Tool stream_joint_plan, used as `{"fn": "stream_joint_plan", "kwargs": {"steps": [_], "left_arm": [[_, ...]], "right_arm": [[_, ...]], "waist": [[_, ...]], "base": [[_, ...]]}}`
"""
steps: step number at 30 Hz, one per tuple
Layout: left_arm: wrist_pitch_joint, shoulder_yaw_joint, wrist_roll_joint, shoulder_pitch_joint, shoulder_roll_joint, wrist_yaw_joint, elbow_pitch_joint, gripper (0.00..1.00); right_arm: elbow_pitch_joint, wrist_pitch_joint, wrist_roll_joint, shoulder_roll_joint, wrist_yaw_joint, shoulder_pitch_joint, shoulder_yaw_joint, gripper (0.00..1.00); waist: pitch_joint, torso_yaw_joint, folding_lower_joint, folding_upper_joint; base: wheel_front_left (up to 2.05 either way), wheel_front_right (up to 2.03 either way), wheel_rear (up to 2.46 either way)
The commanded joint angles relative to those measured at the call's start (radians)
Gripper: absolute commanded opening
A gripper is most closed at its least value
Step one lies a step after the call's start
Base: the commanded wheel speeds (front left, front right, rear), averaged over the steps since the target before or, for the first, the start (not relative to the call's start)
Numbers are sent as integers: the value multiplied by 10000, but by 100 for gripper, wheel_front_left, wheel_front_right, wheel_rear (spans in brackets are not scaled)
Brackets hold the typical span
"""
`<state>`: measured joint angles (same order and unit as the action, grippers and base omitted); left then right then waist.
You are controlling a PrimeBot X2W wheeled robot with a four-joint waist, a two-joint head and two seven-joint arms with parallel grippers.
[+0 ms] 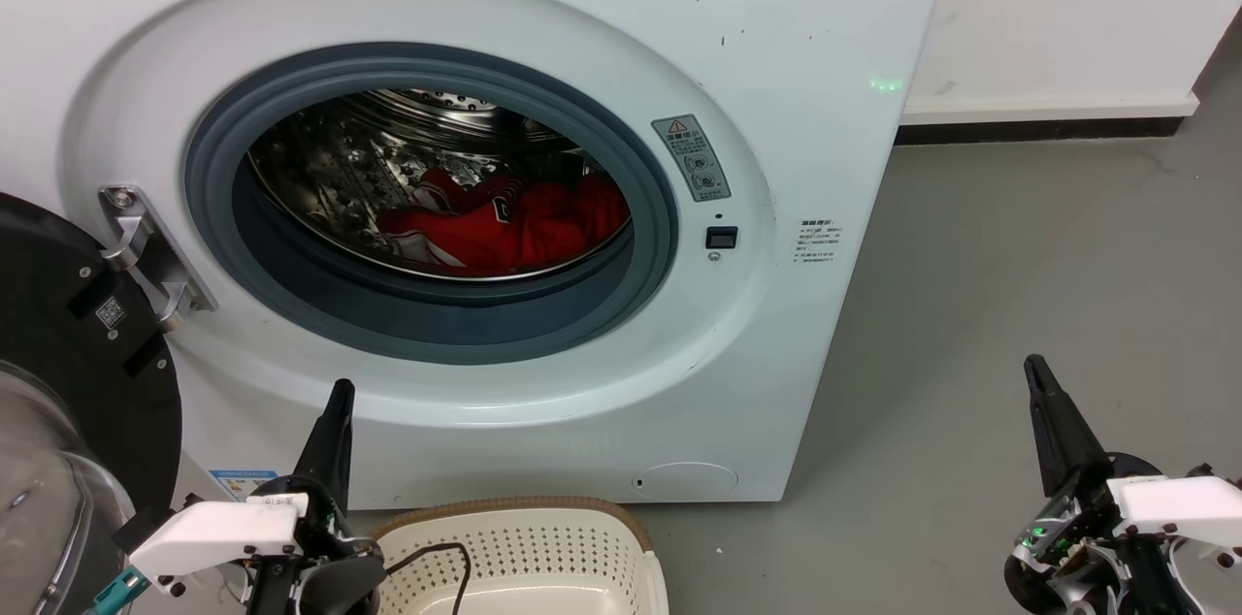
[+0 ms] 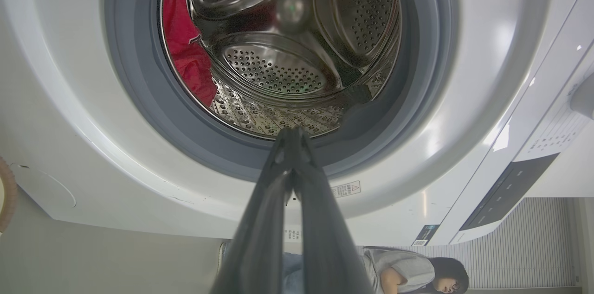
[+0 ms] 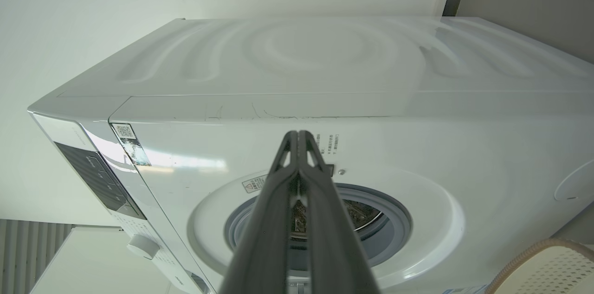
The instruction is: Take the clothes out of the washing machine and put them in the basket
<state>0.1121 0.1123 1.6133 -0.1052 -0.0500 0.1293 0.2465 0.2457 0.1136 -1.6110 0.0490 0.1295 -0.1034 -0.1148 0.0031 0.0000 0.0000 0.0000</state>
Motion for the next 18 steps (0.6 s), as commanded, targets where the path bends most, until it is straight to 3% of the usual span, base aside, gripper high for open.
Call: {"fn": "stream_joint_plan", "kwargs": {"steps": [1, 18], "left_arm": [[30, 37, -1, -71, -13, 43, -1, 0], [30, 37, -2, -71, -13, 43, -1, 0]], "right_arm": [[11, 6, -37, 31, 40, -104, 5, 0], [11, 6, -38, 31, 40, -105, 6, 0]], "waist": [[0, 0, 0, 0], [0, 0, 0, 0]], "base": [[0, 0, 0], [0, 0, 0]]}}
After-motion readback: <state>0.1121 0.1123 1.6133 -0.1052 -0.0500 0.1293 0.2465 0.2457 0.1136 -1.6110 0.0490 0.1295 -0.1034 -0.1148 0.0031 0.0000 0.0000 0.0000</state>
